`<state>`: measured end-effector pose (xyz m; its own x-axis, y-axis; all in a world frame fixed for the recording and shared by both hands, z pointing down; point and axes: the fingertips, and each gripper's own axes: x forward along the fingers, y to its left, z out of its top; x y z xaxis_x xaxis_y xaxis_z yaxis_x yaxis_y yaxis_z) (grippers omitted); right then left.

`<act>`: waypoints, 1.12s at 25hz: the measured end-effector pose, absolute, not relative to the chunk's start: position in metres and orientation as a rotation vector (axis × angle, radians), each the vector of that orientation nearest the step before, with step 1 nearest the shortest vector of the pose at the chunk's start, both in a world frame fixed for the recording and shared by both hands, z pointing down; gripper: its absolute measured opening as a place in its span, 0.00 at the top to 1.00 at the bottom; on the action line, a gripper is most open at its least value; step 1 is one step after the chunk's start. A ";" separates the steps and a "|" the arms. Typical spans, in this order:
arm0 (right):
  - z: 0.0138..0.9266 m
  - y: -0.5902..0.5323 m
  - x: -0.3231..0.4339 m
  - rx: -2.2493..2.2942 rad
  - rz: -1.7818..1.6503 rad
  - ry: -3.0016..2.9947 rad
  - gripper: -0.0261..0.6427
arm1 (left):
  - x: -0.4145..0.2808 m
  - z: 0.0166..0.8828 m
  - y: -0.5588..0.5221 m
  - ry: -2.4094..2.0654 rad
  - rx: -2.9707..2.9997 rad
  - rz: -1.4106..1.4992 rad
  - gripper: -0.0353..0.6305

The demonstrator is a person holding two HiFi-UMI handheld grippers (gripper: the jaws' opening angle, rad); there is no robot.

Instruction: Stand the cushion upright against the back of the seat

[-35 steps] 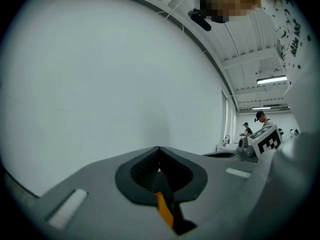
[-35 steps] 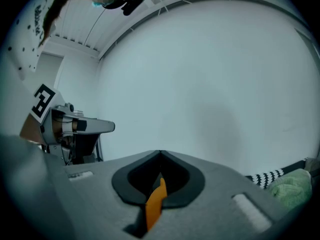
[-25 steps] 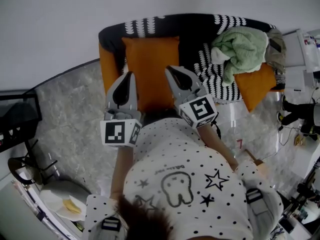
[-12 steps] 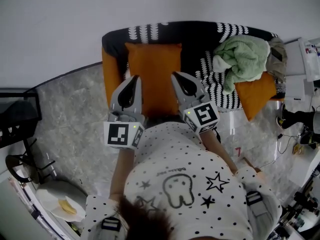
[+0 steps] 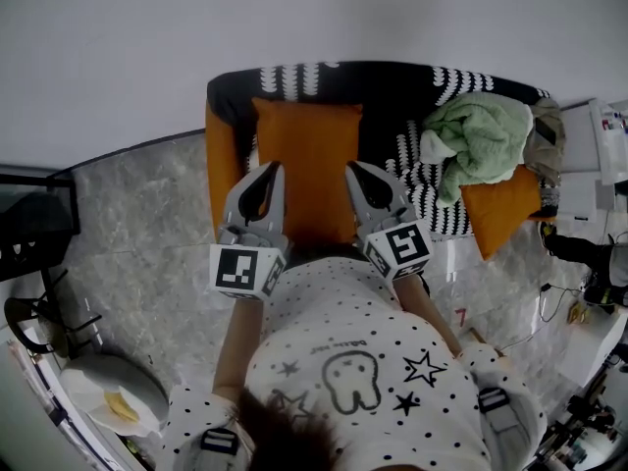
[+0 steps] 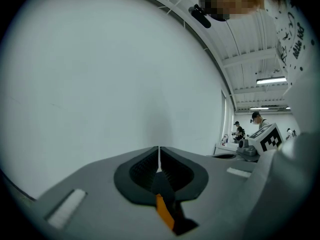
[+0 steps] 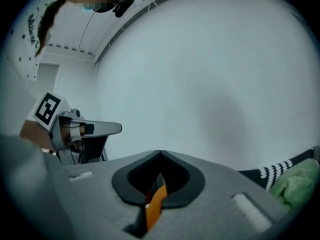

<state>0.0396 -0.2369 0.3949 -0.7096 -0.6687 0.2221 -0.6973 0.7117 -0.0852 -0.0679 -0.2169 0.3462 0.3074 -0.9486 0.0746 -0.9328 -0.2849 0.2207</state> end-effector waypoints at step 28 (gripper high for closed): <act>0.427 -0.315 0.043 1.176 0.335 -2.628 0.97 | -0.122 0.514 -0.343 -1.751 2.130 0.187 0.71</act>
